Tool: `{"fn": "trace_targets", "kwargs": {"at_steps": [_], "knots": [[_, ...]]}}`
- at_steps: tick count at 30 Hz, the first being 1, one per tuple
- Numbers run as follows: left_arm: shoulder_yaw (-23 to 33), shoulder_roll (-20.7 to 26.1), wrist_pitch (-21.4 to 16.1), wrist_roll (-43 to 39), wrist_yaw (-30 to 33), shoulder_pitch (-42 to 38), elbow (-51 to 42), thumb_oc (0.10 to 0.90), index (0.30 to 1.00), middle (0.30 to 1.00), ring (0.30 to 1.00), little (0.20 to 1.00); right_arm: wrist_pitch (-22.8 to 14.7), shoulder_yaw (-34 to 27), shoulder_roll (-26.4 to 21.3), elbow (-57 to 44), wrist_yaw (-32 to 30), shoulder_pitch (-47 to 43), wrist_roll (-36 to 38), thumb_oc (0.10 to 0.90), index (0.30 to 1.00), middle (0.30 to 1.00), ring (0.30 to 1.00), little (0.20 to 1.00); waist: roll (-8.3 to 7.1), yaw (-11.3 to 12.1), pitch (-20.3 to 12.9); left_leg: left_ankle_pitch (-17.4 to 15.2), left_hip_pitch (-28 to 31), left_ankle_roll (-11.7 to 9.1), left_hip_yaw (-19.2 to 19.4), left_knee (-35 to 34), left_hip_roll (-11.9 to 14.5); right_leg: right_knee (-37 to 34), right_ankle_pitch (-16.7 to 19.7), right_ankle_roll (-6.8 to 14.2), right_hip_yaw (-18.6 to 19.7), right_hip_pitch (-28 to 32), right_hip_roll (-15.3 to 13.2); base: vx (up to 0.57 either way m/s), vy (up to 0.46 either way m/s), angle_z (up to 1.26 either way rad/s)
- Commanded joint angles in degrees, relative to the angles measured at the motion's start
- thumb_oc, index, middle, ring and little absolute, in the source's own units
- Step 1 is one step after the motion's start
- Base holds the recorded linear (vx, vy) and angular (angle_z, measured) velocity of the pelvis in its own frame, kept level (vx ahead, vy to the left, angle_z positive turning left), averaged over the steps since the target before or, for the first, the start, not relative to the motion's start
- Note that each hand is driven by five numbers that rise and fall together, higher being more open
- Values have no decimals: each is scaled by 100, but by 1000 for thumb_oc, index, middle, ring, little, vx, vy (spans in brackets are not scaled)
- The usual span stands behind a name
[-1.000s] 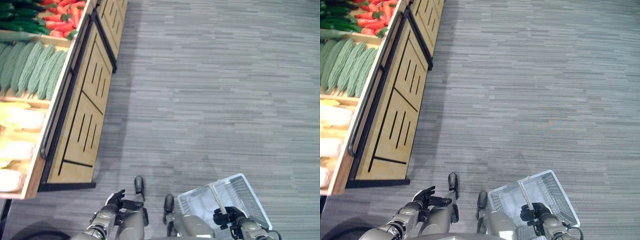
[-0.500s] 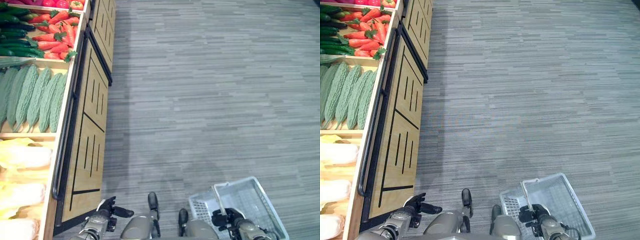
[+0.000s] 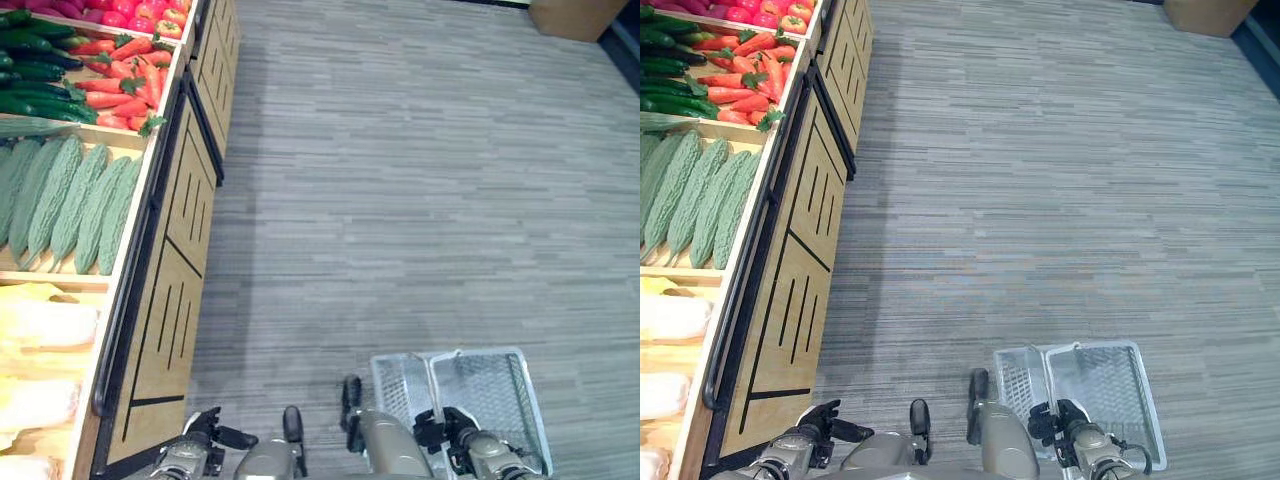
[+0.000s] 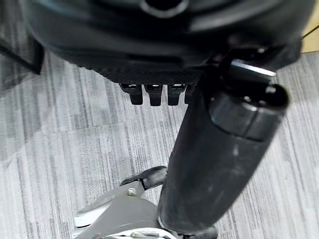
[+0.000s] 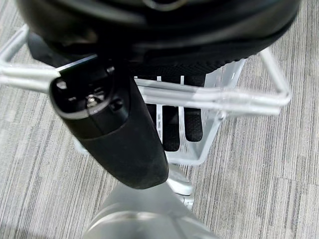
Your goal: Get the vegetables into the basket
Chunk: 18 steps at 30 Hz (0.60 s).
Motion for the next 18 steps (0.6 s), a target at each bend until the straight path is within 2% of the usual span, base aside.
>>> {"fn": "trace_targets", "kwargs": {"at_steps": [1, 6, 10, 11, 15, 17, 18], "knots": [[57, -10, -127, 139, 75, -80, 49, 900, 1000, 1000, 1000, 1000, -30, 81, -121, -5, 111, 106, 81, 400, 300, 300, 300, 300, 249, -34, 153, -252, -72, -129, -40, 15, -96, 173, -238, 244, 515, -253, 155, 117, -130, 8], [109, -77, -88, 141, 80, -56, 164, 900, 1000, 1000, 1000, 1000, 8, 73, -131, 82, 129, 143, 0, 400, 300, 300, 300, 300, 242, -17, -22, -372, 96, -200, -286, 0, -85, -217, -81, 139, 319, 86, 70, 202, -200, 23], [112, -152, -90, 74, 89, -27, 154, 900, 1000, 1000, 1000, 1000, -16, 139, -191, 20, 125, 109, -68, 400, 300, 300, 300, 300, 317, -8, -108, -407, 144, -276, -419, 71, 4, -174, -209, 33, 184, 211, 111, 222, -236, 23], [139, -214, -85, -74, 67, -53, 160, 900, 1000, 1000, 1000, 1000, -45, 144, -241, -80, 98, 71, -14, 400, 300, 300, 300, 300, 344, -23, -140, -429, 124, -385, -507, 187, 104, -174, -359, -72, 16, 309, 136, 247, -289, 30], [100, -264, -77, -138, 65, -114, 148, 900, 1000, 1000, 1000, 1000, -61, 143, -291, -81, 80, 56, 37, 400, 300, 300, 300, 300, 340, -85, -122, -447, 3, -529, -530, 493, 215, -213, -525, -187, -172, 447, 160, 212, -238, 33], [103, -282, -85, -164, 42, -140, 127, 900, 1000, 1000, 1000, 1000, -54, 152, -313, -55, 95, 90, 19, 400, 300, 300, 300, 300, 305, -109, -76, -407, -196, -663, -485, 1121, 264, -207, -654, -288, -256, 581, 178, 159, -158, 37], [84, -291, -85, -195, 28, -164, 96, 900, 1000, 1000, 1000, 1000, -48, 152, -328, -38, 107, 120, 22, 400, 300, 300, 300, 300, 271, -134, 9, -244, -528, -792, -432, 1853, 313, -239, -722, -368, -366, 746, 165, 134, -143, 52]]}}
